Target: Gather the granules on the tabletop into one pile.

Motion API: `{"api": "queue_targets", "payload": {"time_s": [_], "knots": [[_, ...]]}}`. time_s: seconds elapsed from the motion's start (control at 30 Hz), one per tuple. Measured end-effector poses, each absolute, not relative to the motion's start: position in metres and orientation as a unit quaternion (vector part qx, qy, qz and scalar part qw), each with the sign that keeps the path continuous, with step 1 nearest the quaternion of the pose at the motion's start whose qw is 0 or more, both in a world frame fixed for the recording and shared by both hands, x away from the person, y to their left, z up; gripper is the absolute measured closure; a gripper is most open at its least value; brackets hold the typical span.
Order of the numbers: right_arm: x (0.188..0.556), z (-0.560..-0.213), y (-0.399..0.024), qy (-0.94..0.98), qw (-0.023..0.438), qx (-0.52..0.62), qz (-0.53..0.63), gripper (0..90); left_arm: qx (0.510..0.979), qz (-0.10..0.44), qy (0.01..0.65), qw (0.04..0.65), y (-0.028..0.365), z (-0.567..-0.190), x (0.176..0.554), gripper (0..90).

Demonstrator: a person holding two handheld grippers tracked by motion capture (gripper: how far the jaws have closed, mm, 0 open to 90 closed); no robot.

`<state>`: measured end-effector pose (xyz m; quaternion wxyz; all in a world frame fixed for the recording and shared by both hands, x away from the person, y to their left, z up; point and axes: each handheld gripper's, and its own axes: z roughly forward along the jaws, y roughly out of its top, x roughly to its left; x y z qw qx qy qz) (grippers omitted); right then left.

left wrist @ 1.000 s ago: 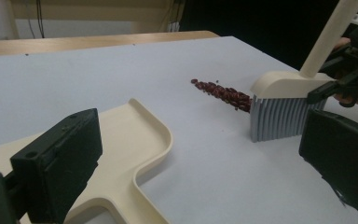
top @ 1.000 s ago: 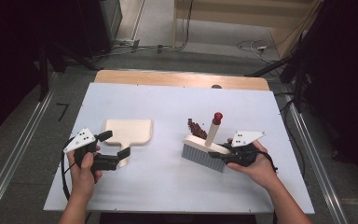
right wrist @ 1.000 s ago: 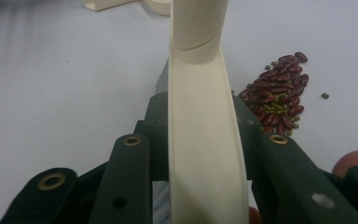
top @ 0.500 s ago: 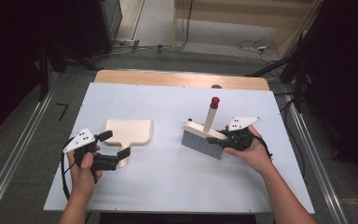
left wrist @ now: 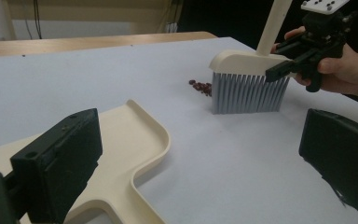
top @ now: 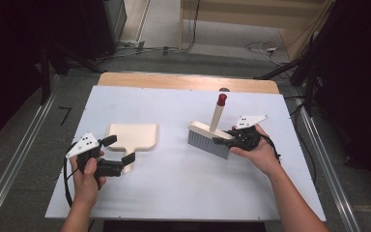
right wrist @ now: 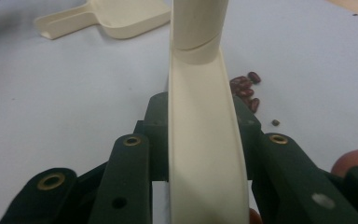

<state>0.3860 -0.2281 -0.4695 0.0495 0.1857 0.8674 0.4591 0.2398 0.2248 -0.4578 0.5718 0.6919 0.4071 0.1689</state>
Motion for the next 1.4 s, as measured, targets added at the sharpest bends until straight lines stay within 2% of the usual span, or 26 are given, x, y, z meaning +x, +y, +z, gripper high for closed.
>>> {"api": "queue_targets", "payload": {"time_s": [0.23, 0.5, 0.8, 1.03, 1.4], "knots": [[0.382, -0.454, -0.235, 0.857, 0.036, 0.181, 0.481, 65.7, 0.693, 0.169, 0.407, 0.571, 0.225, -0.458, 0.240, 0.0], [0.419, -0.435, -0.221, 0.853, 0.116, 0.206, 0.465, 65.7, 0.696, 0.167, 0.405, 0.569, 0.222, -0.458, 0.241, 0.0], [0.458, -0.451, -0.208, 0.862, 0.180, 0.209, 0.425, 65.7, 0.693, 0.168, 0.407, 0.571, 0.226, -0.459, 0.240, 0.0], [0.451, -0.465, -0.216, 0.865, 0.133, 0.191, 0.444, 65.7, 0.693, 0.168, 0.407, 0.571, 0.226, -0.459, 0.239, 0.0], [0.430, -0.467, -0.224, 0.873, 0.113, 0.159, 0.447, 65.7, 0.699, 0.167, 0.403, 0.566, 0.221, -0.459, 0.240, 0.0]]}}
